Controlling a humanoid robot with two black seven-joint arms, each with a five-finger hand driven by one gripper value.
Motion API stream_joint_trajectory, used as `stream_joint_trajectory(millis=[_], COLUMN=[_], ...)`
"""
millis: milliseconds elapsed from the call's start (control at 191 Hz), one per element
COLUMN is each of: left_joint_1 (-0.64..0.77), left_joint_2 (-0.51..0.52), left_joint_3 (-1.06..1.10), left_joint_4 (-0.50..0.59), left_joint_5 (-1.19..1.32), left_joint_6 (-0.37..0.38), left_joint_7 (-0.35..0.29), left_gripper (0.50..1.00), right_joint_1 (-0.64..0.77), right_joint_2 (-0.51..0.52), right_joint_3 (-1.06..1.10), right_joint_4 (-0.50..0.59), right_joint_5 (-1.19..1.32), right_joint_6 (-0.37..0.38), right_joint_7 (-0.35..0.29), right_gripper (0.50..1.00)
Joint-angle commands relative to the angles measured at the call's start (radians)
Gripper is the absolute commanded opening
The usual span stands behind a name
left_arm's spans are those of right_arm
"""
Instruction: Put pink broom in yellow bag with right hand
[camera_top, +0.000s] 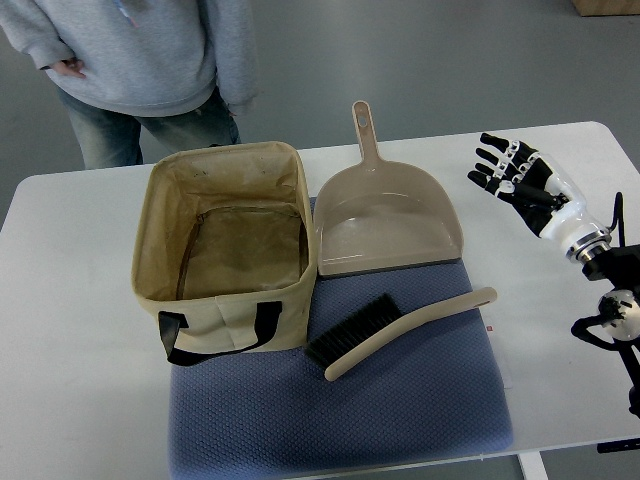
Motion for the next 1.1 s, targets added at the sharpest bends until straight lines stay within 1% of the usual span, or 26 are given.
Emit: stream_joint_trajectory(millis=[0,519,1096], left_joint_1=[0.000,0.000,0.000], left_joint_2=[0.000,0.000,0.000], left_joint_3=[0.000,0.000,-0.002], left_joint_4=[0.003,0.003,0.000], left_joint_5=[-0.001,-0.006,-0.006], left_joint_6=[0.001,0.002,0.002], left_joint_7=[0.000,-0.002,-0.002], left_gripper=[1.000,1.000,1.000], right_joint_1=[0.000,0.000,0.015], right_joint_2=[0.000,0.000,-0.025], right_joint_3=[0.000,0.006,0.006], right_joint_4=[0.000,0.000,0.000], right_joint_5=[0.000,0.000,0.000], right_joint_6=[0.000,0.008,0.014], right_joint_7=[0.000,0.002,0.006], right_gripper=[0.928,0.928,0.928])
